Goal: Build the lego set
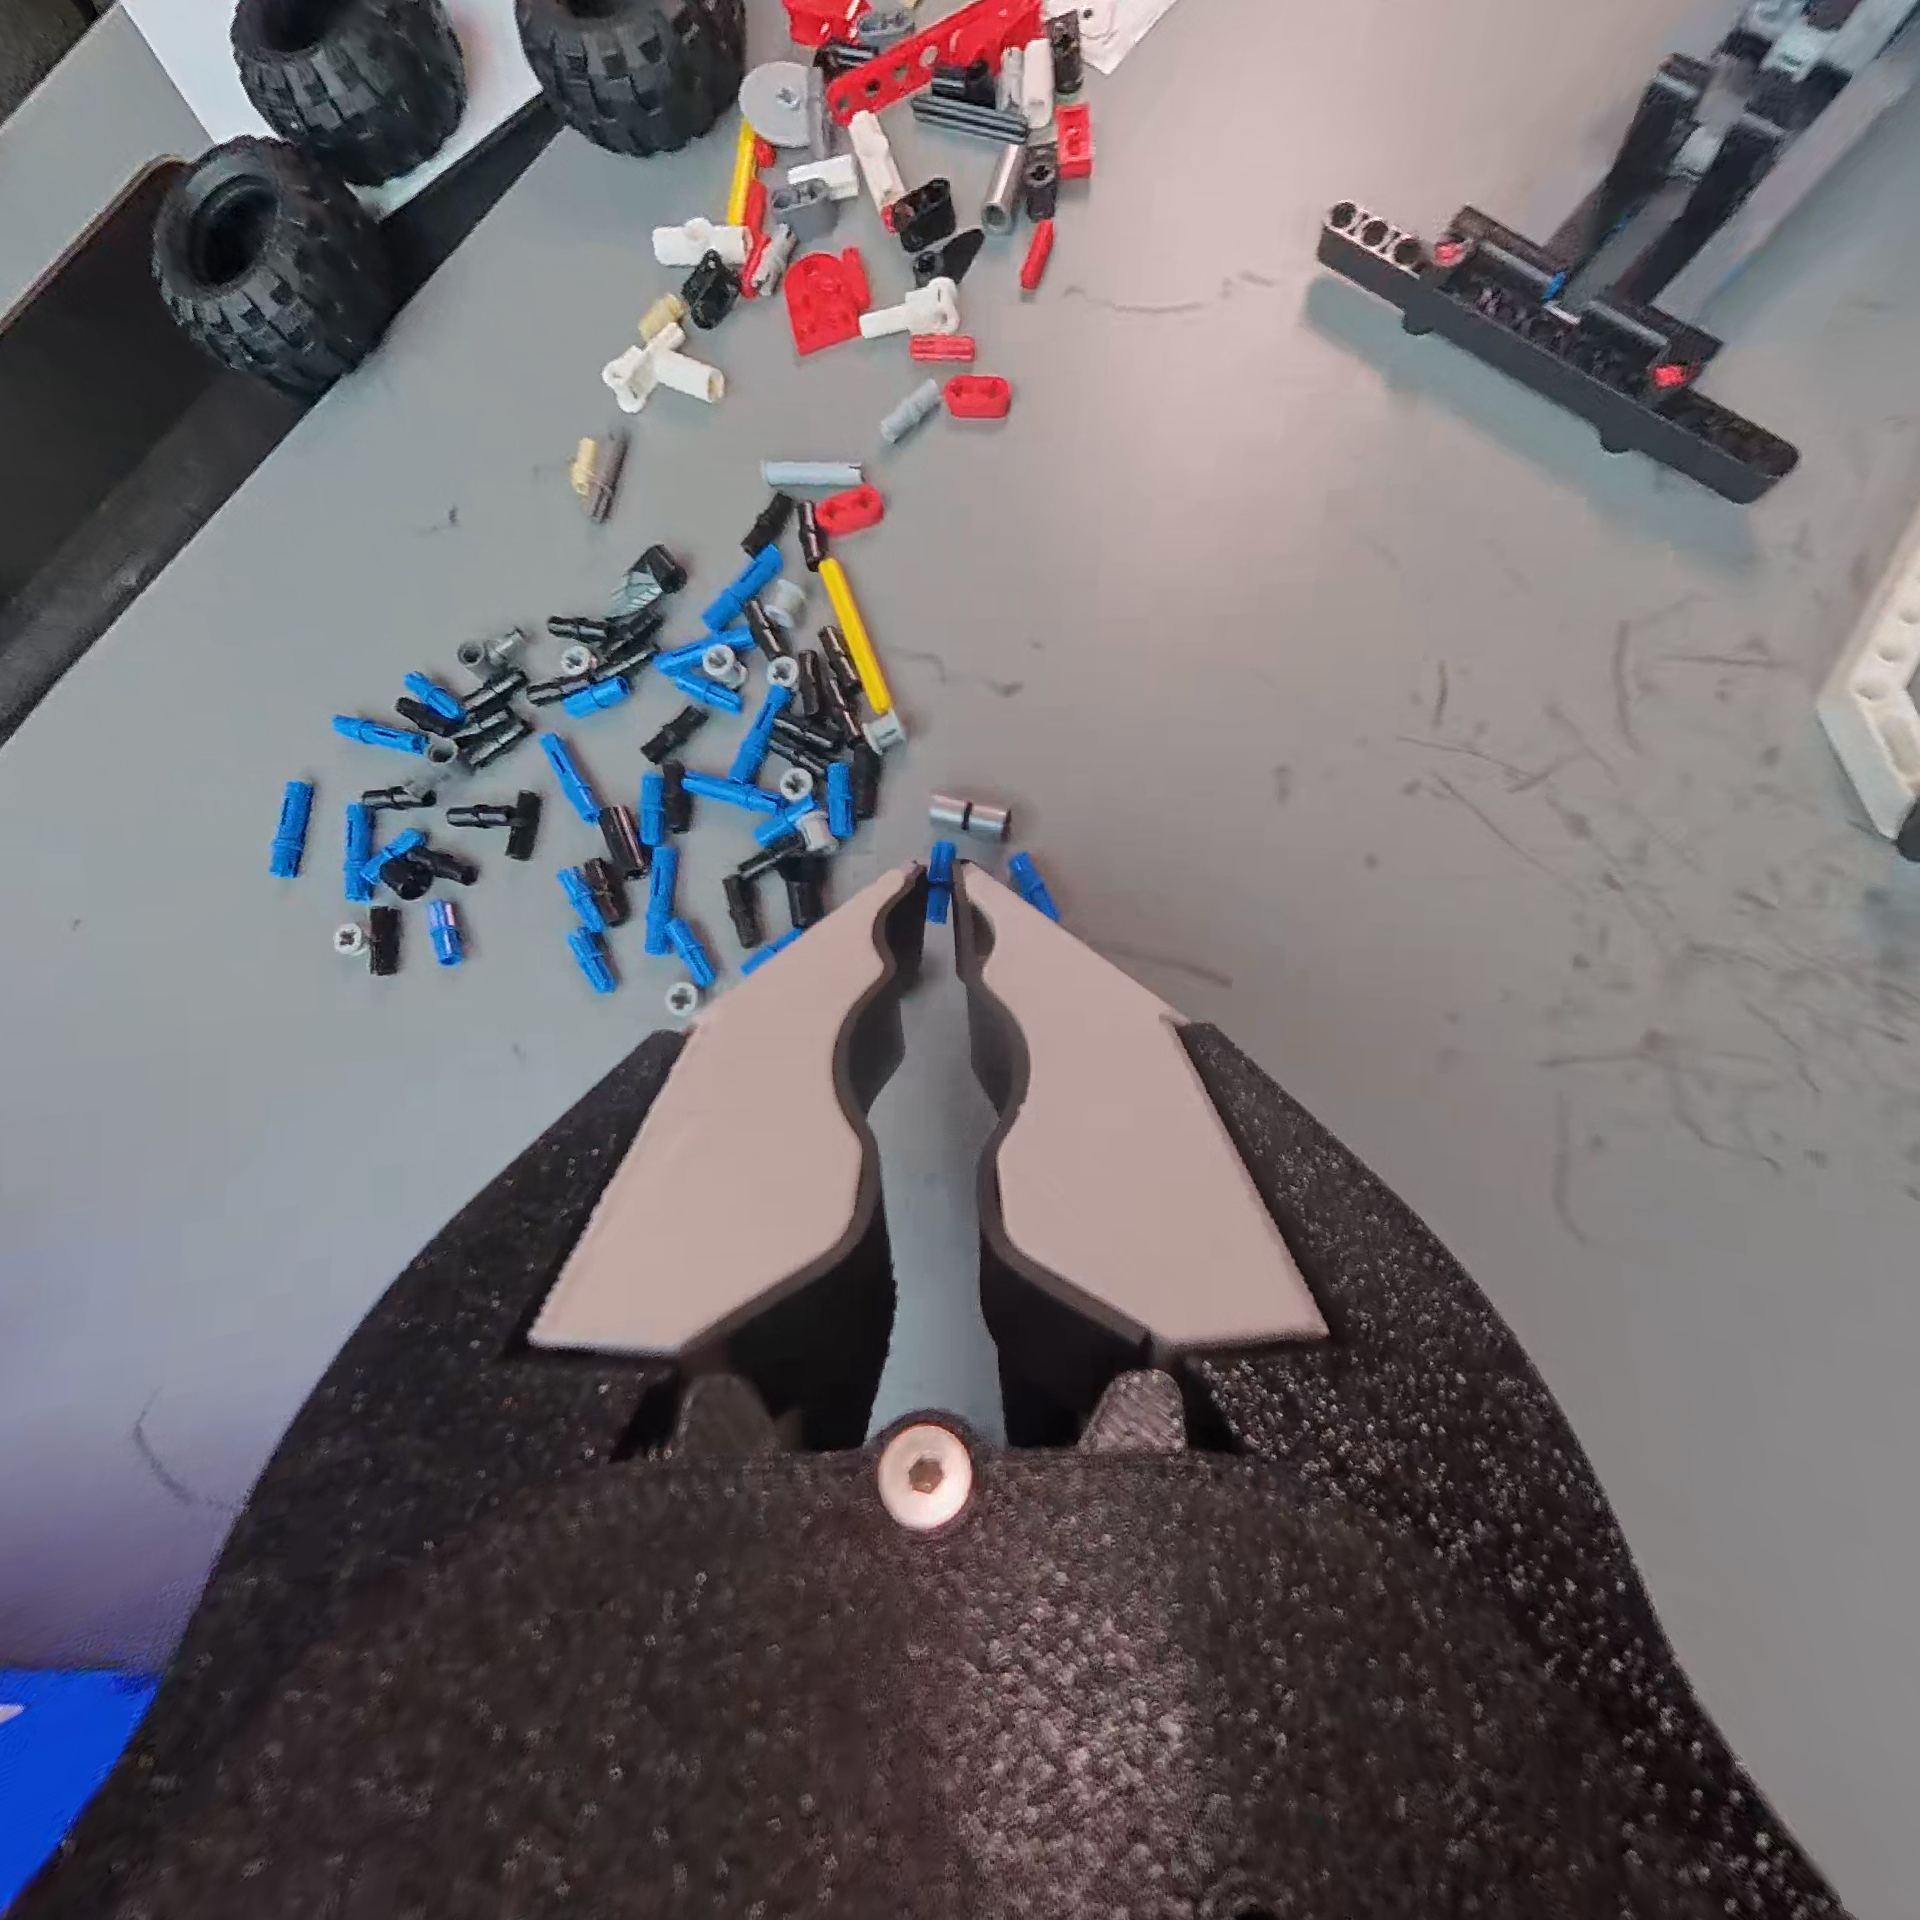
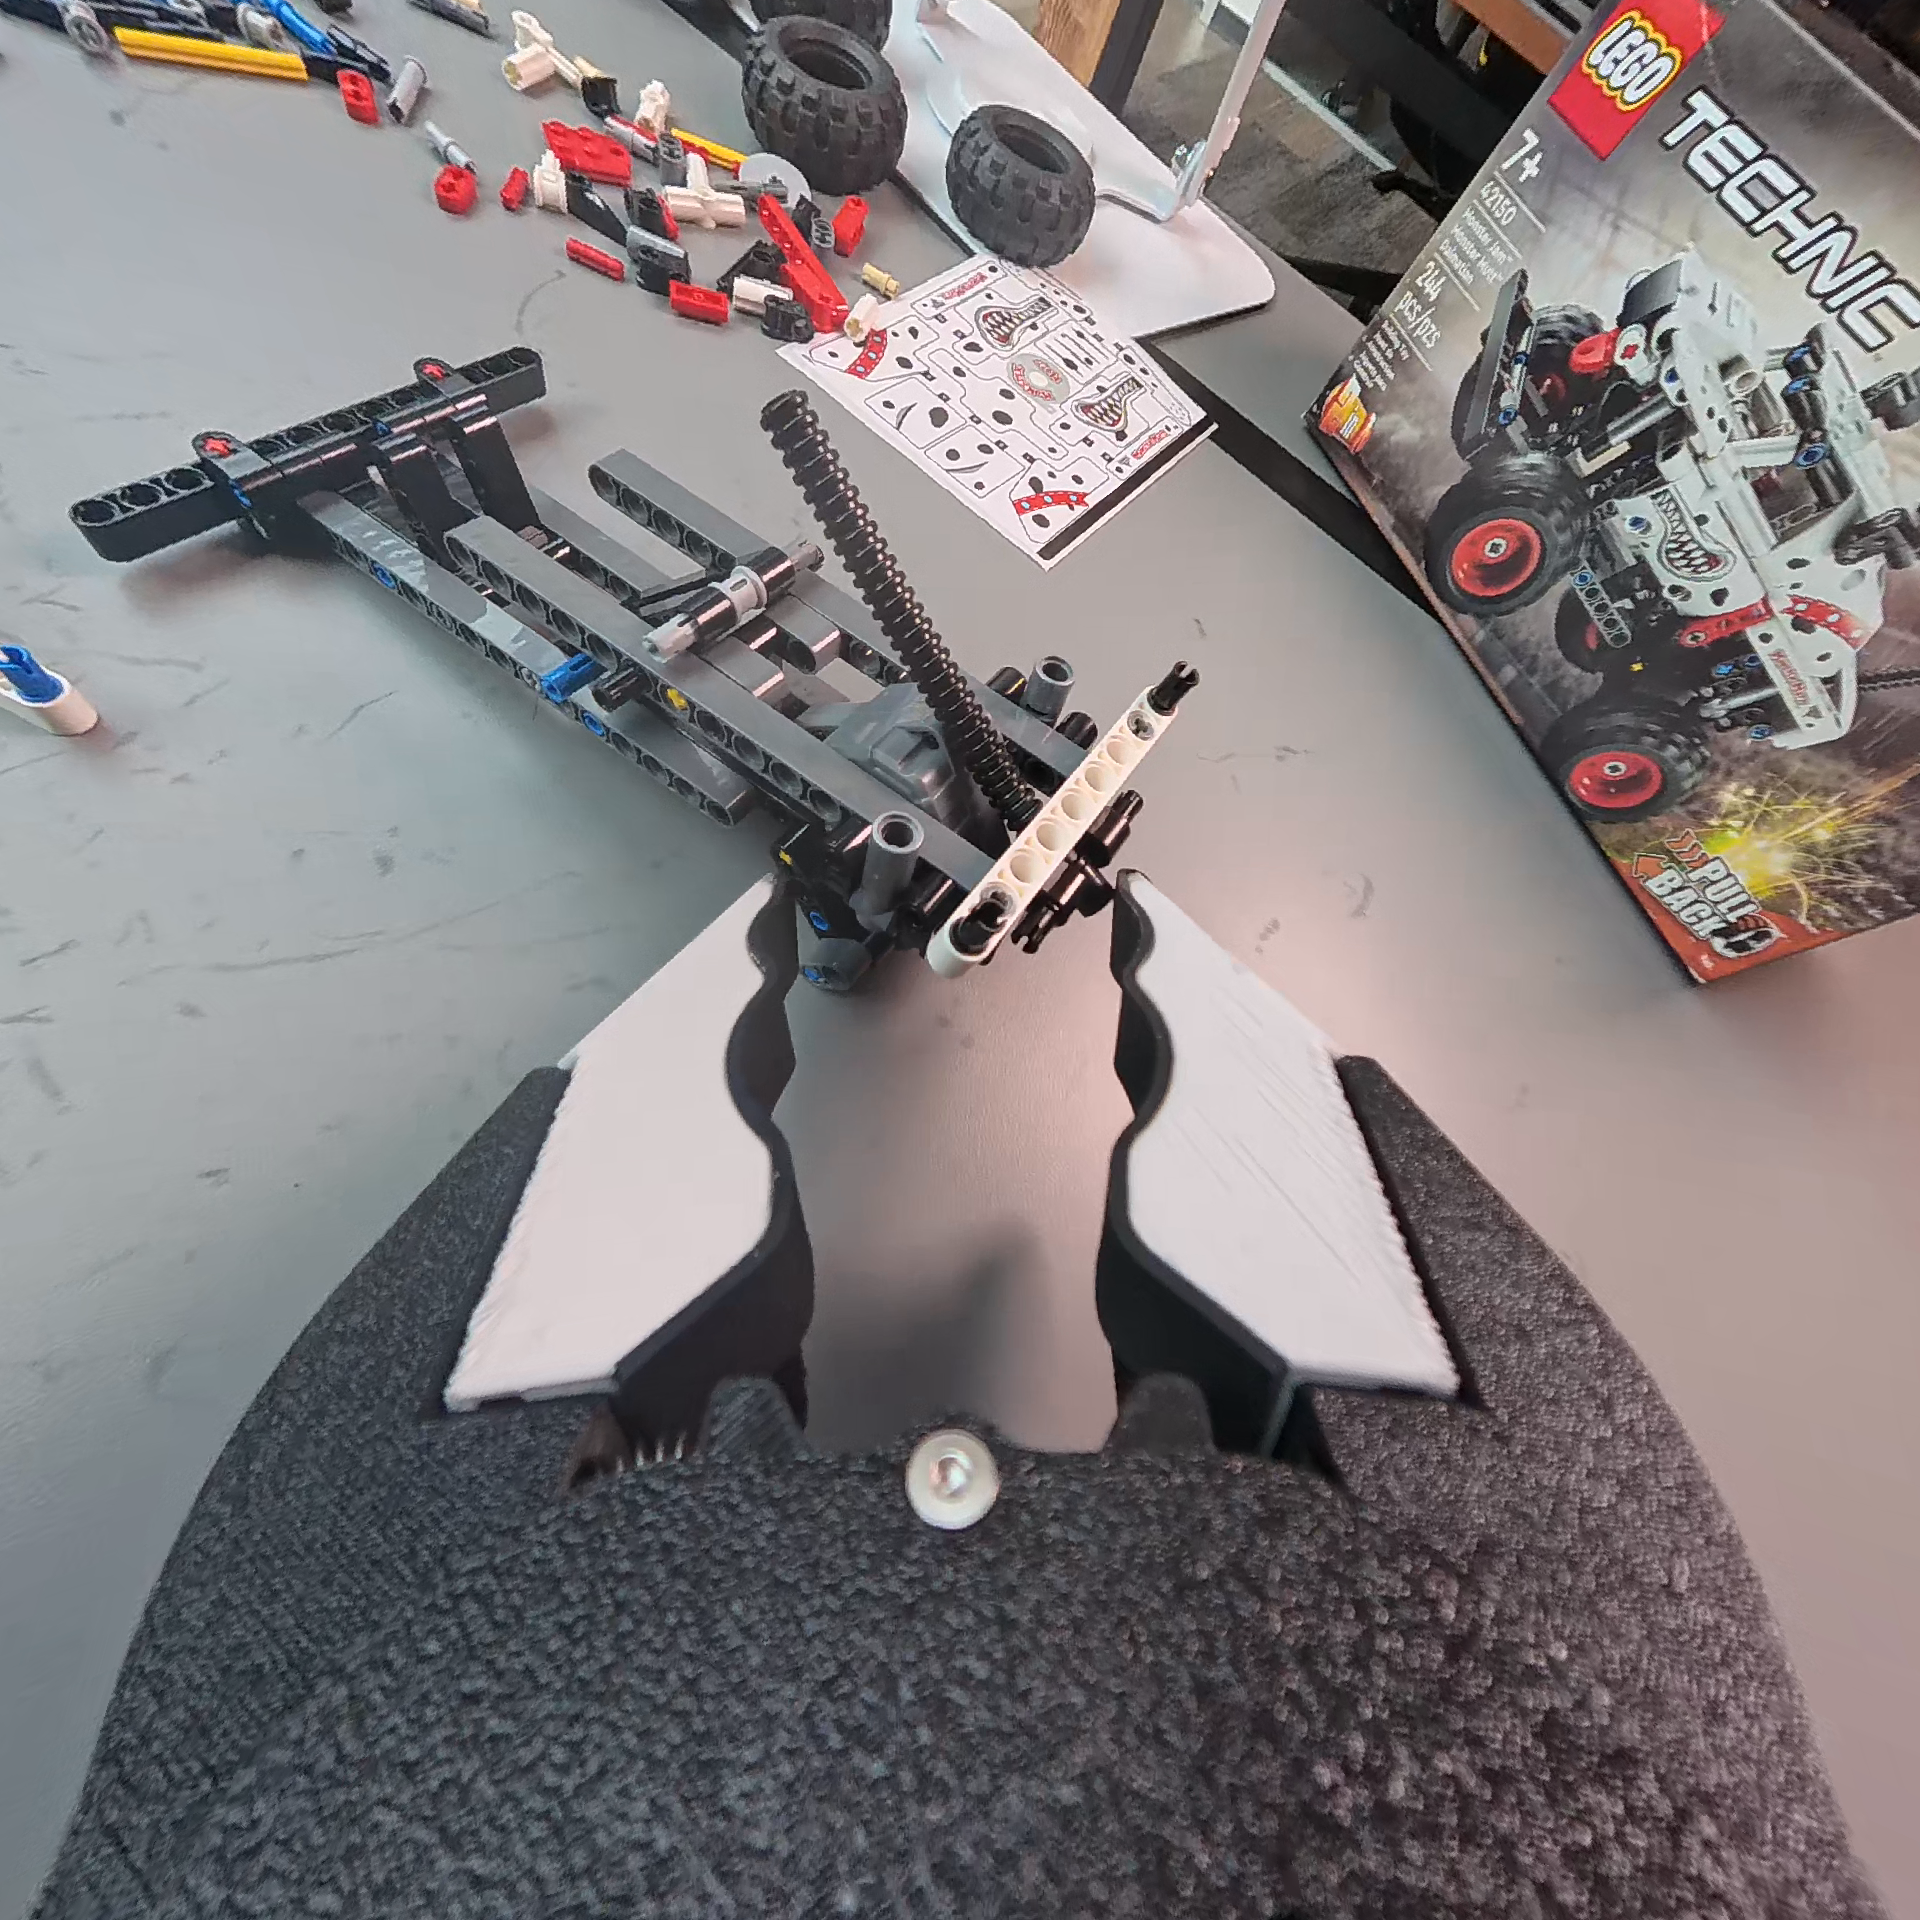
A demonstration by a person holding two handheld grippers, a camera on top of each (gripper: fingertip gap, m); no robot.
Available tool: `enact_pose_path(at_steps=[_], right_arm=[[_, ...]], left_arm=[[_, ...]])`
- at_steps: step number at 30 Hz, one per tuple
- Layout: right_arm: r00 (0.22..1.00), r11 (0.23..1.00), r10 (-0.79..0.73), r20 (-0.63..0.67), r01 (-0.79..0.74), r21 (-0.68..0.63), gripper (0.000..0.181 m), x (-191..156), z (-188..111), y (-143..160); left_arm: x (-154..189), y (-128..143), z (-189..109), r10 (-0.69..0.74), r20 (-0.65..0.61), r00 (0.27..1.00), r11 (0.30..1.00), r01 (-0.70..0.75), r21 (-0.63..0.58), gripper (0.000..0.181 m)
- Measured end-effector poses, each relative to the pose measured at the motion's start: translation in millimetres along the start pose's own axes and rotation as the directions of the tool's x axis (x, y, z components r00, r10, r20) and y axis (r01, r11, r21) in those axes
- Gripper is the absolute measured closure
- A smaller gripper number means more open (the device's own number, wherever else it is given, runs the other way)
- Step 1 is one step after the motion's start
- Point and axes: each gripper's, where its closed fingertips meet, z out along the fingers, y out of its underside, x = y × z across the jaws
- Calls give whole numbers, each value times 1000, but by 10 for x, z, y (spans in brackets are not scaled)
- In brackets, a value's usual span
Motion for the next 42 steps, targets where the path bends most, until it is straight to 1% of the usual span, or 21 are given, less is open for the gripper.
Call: enact_pose_path(at_steps=[2, 5, 7, 9, 11, 14, 16, 19, 21, 23, 24, 27, 29, 33, 35, 38, 42], right_arm=[[1000, 1000, 2, -3, -2, -1, 122, 6, 1, 1], [1000, 1000, 11, -1, -11, -2, 123, 11, 6, 3], [1000, 1000, 18, 1, -18, -1, 124, 15, 9, 3], [1000, 1000, 24, 3, -24, -2, 125, 18, 11, 4], [1000, 1000, 25, 2, -25, -1, 125, 18, 12, 4], [1000, 1000, 19, -1, -19, -1, 125, 18, 11, 5], [1000, 1000, 15, -2, -15, -1, 125, 14, 10, 3], [1000, 1000, -6, 6, 6, 3, 127, -16, 6, -3], [999, 999, -43, 9, 43, 11, 131, -55, -2, -16], [998, 998, -59, 3, 59, 8, 131, -74, -3, -20], [998, 998, -65, 6, 65, 9, 132, -88, -4, -23], [996, 996, -93, 14, 92, 17, 133, -128, -8, -37], [994, 995, -101, 28, 100, 23, 133, -161, -14, -48], [990, 991, -129, 57, 127, 38, 133, -243, -26, -73], [987, 990, -140, 73, 137, 47, 134, -278, -33, -82], [982, 986, -163, 91, 159, 52, 134, -331, -52, -92], [977, 981, -189, 100, 184, 54, 134, -393, -64, -106]], left_arm=[[-67, -18, 59, -21, 27, 999, 1000, 21, 16, 176], [-133, -71, 47, -42, 67, 997, 996, 37, 86, 159], [-134, -163, -35, -66, 76, 995, 982, 52, 181, 148], [-67, -278, -158, -100, 44, 994, 954, 83, 289, 145], [44, -373, -280, -112, 1, 994, 923, 104, 370, 142], [278, -475, -397, -76, -64, 995, 895, 96, 435, 140], [483, -501, -394, -10, -106, 994, 902, 54, 428, 139], [861, -447, -302, 106, -188, 976, 929, -29, 369, 142], [1153, -347, -233, 173, -279, 945, 948, -82, 309, 150], [1400, -278, -204, 218, -356, 909, 954, -120, 276, 150], [1479, -254, -187, 229, -375, 898, 956, -135, 260, 149], [1598, -208, -139, 262, -382, 886, 955, -181, 235, 147], [1634, -202, -139, 262, -395, 880, 956, -180, 233, 146], [1637, -175, -141, 257, -410, 875, 959, -178, 220, 147], [1586, -180, -146, 254, -394, 883, 959, -176, 222, 151], [1517, -177, -184, 226, -406, 886, 965, -145, 221, 153], [1568, -186, -264, 177, -478, 860, 974, -84, 210, 152]])
